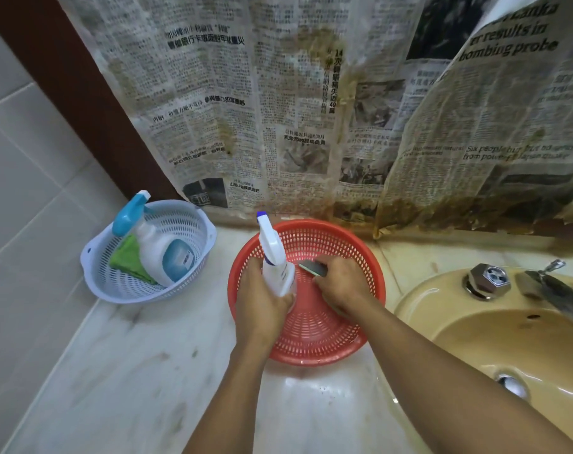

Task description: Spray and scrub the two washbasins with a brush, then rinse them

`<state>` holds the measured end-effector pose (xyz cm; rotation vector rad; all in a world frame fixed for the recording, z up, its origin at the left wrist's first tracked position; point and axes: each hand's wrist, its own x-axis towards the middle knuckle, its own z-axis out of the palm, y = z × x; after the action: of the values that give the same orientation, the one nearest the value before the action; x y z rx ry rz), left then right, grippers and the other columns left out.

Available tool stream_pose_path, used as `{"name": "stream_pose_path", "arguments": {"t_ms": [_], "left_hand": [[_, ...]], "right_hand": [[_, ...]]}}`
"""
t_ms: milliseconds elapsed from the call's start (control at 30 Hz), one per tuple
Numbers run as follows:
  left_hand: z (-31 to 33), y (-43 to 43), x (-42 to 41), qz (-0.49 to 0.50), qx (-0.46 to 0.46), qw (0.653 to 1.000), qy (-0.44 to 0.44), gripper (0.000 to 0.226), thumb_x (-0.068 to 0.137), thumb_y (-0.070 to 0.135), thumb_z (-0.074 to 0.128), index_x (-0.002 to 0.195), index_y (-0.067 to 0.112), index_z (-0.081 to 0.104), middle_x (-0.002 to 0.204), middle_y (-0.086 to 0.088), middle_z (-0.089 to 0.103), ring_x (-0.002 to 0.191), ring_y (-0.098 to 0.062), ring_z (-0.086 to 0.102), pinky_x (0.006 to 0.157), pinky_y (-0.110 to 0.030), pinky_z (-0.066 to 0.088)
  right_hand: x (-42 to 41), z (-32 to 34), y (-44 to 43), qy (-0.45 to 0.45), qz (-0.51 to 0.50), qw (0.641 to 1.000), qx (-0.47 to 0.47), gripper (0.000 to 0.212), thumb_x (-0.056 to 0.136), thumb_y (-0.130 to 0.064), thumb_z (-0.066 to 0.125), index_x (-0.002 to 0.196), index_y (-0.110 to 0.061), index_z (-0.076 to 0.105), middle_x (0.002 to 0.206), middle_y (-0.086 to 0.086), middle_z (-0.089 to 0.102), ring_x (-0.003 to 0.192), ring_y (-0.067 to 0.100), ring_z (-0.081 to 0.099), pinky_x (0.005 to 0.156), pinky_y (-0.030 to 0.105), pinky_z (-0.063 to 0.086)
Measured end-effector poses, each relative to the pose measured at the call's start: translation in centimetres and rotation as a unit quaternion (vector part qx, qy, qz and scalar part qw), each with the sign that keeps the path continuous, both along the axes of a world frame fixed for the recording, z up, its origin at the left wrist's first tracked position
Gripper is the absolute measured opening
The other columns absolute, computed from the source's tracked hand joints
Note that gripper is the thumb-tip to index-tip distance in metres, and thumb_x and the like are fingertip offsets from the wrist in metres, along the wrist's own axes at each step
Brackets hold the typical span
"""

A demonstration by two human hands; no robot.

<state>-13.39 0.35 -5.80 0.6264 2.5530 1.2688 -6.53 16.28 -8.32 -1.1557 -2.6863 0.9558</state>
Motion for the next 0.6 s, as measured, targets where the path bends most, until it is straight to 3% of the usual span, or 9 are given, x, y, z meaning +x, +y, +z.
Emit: {"name": "stream_pose_path", "arguments": {"t_ms": [233,367,500,600], "left_hand": [[0.1,0.1,0.7,0.004,0.007,1.000,0.005,0.058,0.079,0.023,0.087,0.114,0.039,0.043,0.112,0.016,0.056,0.098,-0.007,0.051,0.081,-0.029,0.044],[0.5,0.2,0.8,-0.003,-0.008,1.000,-0.001,0.062,0.078,0.022,0.087,0.119,0.037,0.044,0.116,0.013,0.058,0.100,-0.009,0.053,0.081,-0.030,0.041],[1.4,-0.2,0.3,-0.034,-0.087,0.992,-0.082,0.085,0.072,0.018,0.092,0.140,0.019,0.042,0.130,0.003,0.062,0.117,-0.024,0.061,0.089,-0.037,0.050],[2.5,-1.0,1.5,-0.019,-0.093,0.990,-0.100,0.090,0.075,0.024,0.090,0.147,0.016,0.036,0.138,-0.005,0.058,0.125,-0.033,0.059,0.099,-0.049,0.053]], "right_hand": [[0.7,0.5,0.5,-0.007,0.020,0.999,-0.030,0.051,0.083,-0.029,0.079,0.132,-0.034,0.065,0.118,-0.003,0.073,0.111,0.023,0.067,0.099,0.036,0.052],[1.9,2.6,0.6,-0.003,0.042,0.999,-0.015,0.055,0.087,-0.030,0.078,0.139,-0.031,0.060,0.134,-0.001,0.066,0.124,0.025,0.060,0.104,0.036,0.048],[4.1,6.4,1.2,-0.029,0.103,0.993,0.049,0.062,0.091,-0.043,0.071,0.147,-0.027,0.052,0.146,0.002,0.057,0.133,0.025,0.053,0.109,0.039,0.045],[7.1,9.9,1.4,-0.083,0.169,0.968,0.165,0.068,0.095,-0.053,0.060,0.154,-0.027,0.040,0.157,0.003,0.044,0.144,0.026,0.039,0.117,0.045,0.035]]}}
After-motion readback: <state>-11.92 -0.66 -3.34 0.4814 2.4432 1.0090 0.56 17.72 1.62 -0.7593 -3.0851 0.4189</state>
